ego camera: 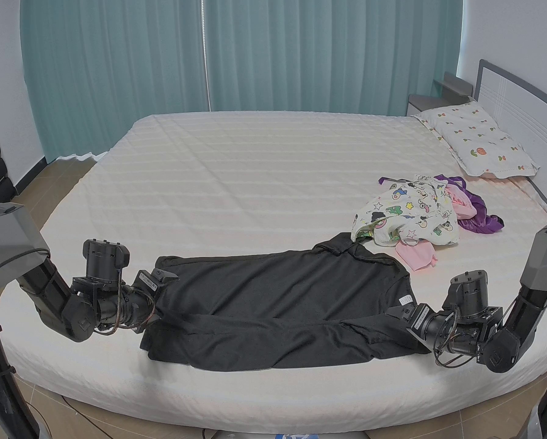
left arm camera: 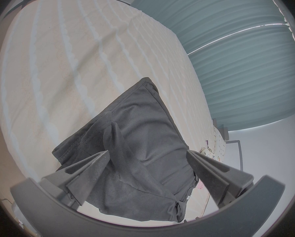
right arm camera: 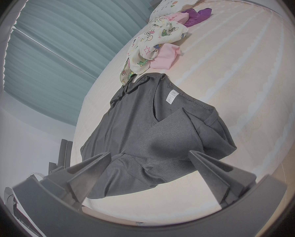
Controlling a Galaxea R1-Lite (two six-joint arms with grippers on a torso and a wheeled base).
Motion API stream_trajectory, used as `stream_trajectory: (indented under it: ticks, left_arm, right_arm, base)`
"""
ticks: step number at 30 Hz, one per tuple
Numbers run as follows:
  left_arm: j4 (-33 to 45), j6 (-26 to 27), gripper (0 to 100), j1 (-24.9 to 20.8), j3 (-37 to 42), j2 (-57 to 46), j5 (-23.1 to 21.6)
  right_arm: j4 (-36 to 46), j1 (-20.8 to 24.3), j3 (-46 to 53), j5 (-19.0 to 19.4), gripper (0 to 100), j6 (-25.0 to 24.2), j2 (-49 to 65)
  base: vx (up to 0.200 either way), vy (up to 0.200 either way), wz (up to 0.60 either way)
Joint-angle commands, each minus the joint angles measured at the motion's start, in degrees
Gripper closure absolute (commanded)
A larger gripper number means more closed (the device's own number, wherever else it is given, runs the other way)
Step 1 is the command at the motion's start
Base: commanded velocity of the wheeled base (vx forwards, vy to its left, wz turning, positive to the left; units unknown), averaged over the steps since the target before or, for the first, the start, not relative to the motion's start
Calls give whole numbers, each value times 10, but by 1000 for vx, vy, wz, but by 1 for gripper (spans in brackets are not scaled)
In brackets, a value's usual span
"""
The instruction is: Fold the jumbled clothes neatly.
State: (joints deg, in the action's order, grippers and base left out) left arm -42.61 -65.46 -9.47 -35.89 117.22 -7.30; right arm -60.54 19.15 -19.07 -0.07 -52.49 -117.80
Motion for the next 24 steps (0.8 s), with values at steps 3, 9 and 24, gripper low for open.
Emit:
stream_trajectory:
  ticks: [3,9,24]
  left_arm:
    - [0,0,0,0,-1,0,0]
    - [0,0,0,1,-1,0,1]
    - [0,1,0,1,-1,1,1]
  right_arm:
    - [0,0,0,1,0,0,-1]
    - [0,1,0,1,0,-1,-1]
    - [0,2,1,1,0,-1,0]
  base:
    - [0,0,0]
    - [0,0,0]
    - [0,0,0]
